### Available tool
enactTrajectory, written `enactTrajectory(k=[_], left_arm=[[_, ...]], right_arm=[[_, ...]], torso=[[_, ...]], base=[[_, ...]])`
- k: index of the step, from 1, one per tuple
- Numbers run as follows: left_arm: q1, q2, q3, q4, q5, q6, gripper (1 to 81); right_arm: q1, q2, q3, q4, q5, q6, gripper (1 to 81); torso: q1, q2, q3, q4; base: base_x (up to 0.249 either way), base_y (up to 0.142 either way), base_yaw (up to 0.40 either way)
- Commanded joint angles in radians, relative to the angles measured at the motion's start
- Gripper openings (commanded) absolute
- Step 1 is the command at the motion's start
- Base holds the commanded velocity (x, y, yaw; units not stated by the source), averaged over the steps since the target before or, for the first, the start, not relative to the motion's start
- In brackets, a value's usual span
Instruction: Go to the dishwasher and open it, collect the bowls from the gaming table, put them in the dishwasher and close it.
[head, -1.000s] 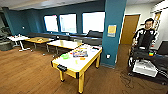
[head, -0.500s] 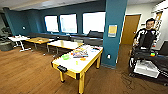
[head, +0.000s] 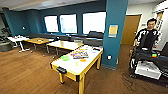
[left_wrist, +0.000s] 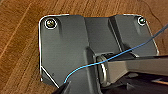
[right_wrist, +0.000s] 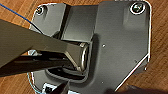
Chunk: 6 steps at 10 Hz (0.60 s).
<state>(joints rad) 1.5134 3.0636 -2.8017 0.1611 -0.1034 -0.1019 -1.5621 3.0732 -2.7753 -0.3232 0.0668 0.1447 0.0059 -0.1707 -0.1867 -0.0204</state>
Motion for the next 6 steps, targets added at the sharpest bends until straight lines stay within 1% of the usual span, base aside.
enactTrajectory(k=[1, 2, 6], left_arm=[[-0.048, -0.003, -0.002, -0.003, 0.047, 0.004, 81.1], [-0.048, -0.003, -0.002, -0.003, 0.047, 0.004, 81.1], [-0.048, -0.003, -0.002, -0.003, 0.047, 0.004, 81.1]], right_arm=[[0.046, 0.004, 0.004, -0.004, -0.045, -0.004, 81.1], [0.046, 0.005, 0.004, -0.004, -0.045, -0.004, 81.1], [0.044, 0.004, 0.004, -0.004, -0.044, -0.004, 81.1]], torso=[[0.0, 0.0, 0.0, 0.0], [0.0, 0.0, 0.0, 0.0], [0.0, 0.0, 0.0, 0.0]], base=[[0.094, 0.0, 0.0], [0.094, 0.0, 0.0], [0.089, 0.071, 0.0]])
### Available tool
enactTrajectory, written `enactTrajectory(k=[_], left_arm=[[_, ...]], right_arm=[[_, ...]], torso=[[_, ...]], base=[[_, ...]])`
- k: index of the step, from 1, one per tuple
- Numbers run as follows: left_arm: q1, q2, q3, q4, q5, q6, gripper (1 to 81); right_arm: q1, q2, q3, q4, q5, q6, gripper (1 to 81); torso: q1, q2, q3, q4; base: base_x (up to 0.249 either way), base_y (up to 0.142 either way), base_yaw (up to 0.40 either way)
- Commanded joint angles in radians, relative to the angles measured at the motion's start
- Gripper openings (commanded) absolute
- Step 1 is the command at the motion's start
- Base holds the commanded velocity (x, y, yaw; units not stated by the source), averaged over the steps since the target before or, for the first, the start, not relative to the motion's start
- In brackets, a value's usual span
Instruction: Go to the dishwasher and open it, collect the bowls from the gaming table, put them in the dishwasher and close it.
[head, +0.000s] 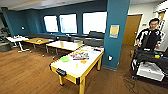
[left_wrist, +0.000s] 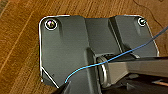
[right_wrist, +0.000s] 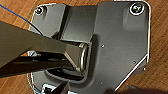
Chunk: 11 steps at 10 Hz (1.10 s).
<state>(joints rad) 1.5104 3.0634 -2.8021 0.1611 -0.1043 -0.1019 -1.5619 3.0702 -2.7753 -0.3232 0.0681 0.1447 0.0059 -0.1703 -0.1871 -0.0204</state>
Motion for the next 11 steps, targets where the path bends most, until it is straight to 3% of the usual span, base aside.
enactTrajectory(k=[1, 8, 11], left_arm=[[-0.045, -0.003, -0.002, -0.003, 0.047, 0.004, 81.1], [-0.045, -0.003, -0.002, -0.002, 0.047, 0.004, 81.1], [-0.045, -0.001, -0.002, -0.002, 0.047, 0.004, 81.1]], right_arm=[[0.044, 0.006, 0.004, -0.004, -0.045, -0.004, 81.1], [0.045, 0.008, 0.004, -0.004, -0.047, -0.004, 81.1], [0.047, 0.006, 0.004, -0.004, -0.047, -0.004, 81.1]], torso=[[0.0, 0.0, 0.0, 0.0], [0.0, 0.0, 0.0, 0.0], [0.0, 0.0, 0.0, 0.0]], base=[[0.077, 0.077, 0.0], [0.075, 0.076, 0.0], [0.102, 0.0, 0.0]])
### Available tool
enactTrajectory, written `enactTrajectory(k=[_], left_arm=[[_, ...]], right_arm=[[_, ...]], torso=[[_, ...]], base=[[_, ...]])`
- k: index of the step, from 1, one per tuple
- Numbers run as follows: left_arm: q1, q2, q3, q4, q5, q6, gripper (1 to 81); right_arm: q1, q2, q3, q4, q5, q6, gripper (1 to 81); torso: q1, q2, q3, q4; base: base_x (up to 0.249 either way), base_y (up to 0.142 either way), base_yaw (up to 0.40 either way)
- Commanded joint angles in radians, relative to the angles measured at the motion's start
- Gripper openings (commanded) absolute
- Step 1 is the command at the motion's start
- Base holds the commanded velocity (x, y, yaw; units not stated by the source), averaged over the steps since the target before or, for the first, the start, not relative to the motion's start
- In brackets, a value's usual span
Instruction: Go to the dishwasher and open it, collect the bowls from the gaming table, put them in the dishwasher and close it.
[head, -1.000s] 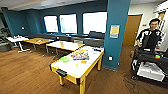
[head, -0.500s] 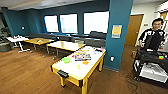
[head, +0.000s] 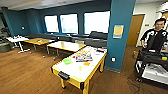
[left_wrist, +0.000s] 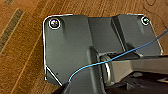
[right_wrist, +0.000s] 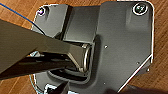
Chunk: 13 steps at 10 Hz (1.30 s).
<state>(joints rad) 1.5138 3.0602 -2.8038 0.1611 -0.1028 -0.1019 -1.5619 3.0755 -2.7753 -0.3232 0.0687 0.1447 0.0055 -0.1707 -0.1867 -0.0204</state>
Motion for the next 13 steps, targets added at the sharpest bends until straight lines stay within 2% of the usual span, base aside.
enactTrajectory(k=[1, 13], left_arm=[[-0.048, 0.002, 0.0, -0.002, 0.046, 0.004, 81.1], [-0.048, 0.002, 0.001, -0.003, 0.046, 0.004, 81.1]], right_arm=[[0.047, 0.001, 0.004, -0.004, -0.046, -0.004, 81.1], [0.045, -0.002, 0.004, -0.004, -0.044, -0.004, 81.1]], torso=[[0.0, 0.0, 0.0, 0.0], [0.0, 0.0, 0.0, 0.0]], base=[[0.107, 0.0, 0.0], [0.093, 0.062, 0.0]])
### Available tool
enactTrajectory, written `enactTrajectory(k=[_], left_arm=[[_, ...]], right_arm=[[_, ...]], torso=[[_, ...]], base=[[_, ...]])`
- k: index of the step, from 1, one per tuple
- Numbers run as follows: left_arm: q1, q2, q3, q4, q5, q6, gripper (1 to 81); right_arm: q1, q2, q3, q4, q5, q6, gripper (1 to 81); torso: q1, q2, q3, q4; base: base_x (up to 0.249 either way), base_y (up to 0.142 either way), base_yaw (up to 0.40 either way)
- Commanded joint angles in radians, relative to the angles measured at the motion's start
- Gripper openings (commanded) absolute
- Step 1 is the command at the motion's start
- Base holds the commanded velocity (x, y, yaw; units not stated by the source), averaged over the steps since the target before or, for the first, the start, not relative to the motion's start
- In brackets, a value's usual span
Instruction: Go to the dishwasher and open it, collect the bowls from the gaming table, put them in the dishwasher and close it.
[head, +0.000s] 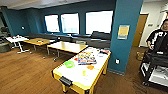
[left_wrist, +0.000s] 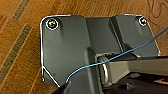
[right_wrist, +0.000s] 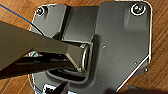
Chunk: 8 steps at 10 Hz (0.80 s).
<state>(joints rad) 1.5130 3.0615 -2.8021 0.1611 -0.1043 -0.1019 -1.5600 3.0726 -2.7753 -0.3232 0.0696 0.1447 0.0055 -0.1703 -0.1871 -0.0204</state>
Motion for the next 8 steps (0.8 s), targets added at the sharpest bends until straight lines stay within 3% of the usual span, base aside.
enactTrajectory(k=[1, 8], left_arm=[[-0.047, 0.001, 0.0, -0.003, 0.047, 0.004, 81.1], [-0.047, 0.001, 0.0, -0.003, 0.047, 0.004, 81.1]], right_arm=[[0.043, 0.002, 0.004, -0.004, -0.046, -0.004, 81.1], [0.043, 0.001, 0.004, -0.004, -0.047, -0.004, 81.1]], torso=[[0.0, 0.0, 0.0, 0.0], [0.0, 0.0, 0.0, 0.0]], base=[[0.089, 0.068, 0.0], [0.09, 0.07, 0.0]])
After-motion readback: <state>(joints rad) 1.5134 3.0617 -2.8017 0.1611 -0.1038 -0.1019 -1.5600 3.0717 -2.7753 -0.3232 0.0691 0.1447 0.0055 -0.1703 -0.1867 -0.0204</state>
